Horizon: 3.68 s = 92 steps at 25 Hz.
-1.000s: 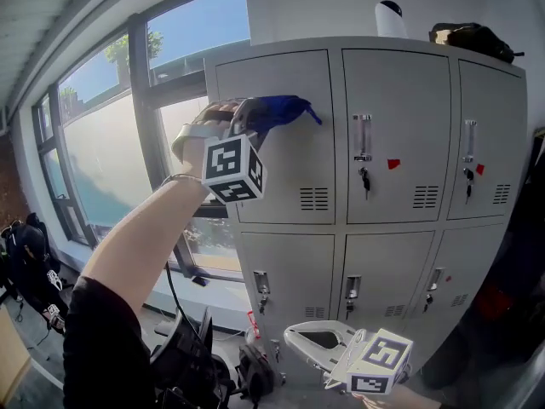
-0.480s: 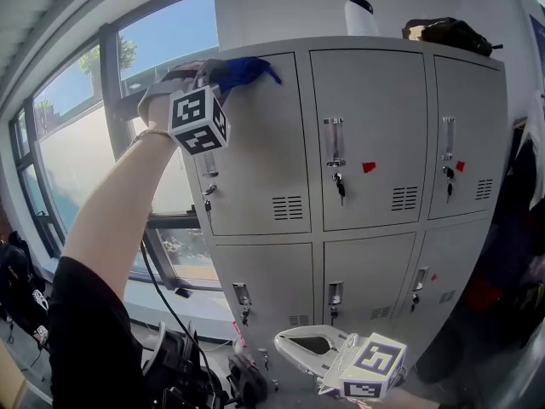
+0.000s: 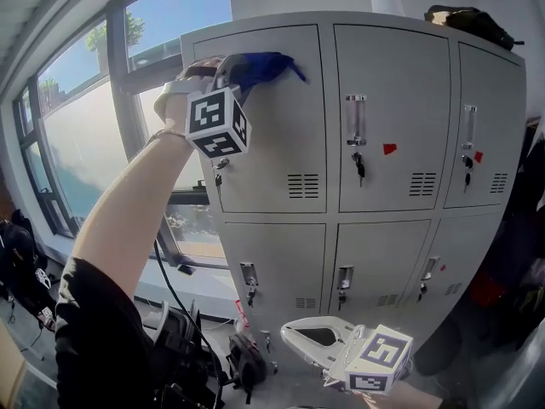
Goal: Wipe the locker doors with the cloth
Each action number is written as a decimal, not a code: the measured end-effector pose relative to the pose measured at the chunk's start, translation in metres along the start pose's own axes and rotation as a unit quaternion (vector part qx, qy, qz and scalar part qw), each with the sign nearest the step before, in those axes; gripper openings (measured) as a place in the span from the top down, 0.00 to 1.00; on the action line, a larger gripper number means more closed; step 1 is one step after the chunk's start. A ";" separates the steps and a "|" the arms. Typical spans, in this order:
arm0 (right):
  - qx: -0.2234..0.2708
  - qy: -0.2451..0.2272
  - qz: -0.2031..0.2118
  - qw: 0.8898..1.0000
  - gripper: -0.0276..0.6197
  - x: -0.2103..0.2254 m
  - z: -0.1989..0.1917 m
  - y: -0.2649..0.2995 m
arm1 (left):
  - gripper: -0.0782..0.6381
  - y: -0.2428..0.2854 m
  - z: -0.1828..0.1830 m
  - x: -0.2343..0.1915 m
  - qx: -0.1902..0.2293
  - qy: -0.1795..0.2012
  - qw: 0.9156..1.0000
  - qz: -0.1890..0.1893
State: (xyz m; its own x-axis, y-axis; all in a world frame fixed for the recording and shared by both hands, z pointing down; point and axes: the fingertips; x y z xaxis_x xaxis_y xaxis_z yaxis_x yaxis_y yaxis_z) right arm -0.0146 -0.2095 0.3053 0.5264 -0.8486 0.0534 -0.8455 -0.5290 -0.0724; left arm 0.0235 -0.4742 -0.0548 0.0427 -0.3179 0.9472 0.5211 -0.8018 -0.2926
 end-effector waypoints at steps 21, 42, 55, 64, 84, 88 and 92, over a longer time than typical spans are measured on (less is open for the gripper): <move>-0.023 0.006 0.036 0.999 0.95 -0.038 -0.020 0.012 | 0.76 -0.056 0.035 0.173 0.004 -0.026 0.994 -0.106; -0.043 0.019 0.033 0.998 0.95 -0.046 -0.036 0.008 | 0.76 -0.092 0.059 0.293 0.020 -0.046 0.982 -0.182; -0.020 0.012 0.024 0.999 0.95 -0.037 -0.021 -0.009 | 0.76 -0.084 0.065 0.221 0.028 -0.023 0.987 -0.154; 0.015 0.006 0.011 1.000 0.95 -0.022 -0.001 -0.031 | 0.76 -0.040 0.075 0.065 0.024 -0.020 0.998 -0.055; 0.034 -0.005 -0.028 0.999 0.95 0.022 0.013 -0.062 | 0.76 0.041 0.085 -0.064 0.023 0.003 1.000 0.019; 0.028 -0.004 -0.029 0.999 0.95 0.024 0.008 -0.056 | 0.76 0.038 0.086 -0.054 0.024 0.008 1.000 0.012; 0.019 0.003 -0.034 0.999 0.95 0.028 0.000 -0.053 | 0.76 0.033 0.090 -0.039 0.027 0.012 1.000 0.001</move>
State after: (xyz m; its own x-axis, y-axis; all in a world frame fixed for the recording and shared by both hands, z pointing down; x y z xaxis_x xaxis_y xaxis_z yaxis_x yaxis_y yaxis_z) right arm 0.0456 -0.2053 0.3103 0.5818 -0.8108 0.0649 -0.8039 -0.5853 -0.1054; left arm 0.1157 -0.4430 -0.0901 0.0225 -0.3318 0.9431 0.5656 -0.7736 -0.2857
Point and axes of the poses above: the fingertips, and each gripper's own axes: y forward along the fingers, x to its right, z out of its top, and after that the axes turned 1 degree about -z, right-handed
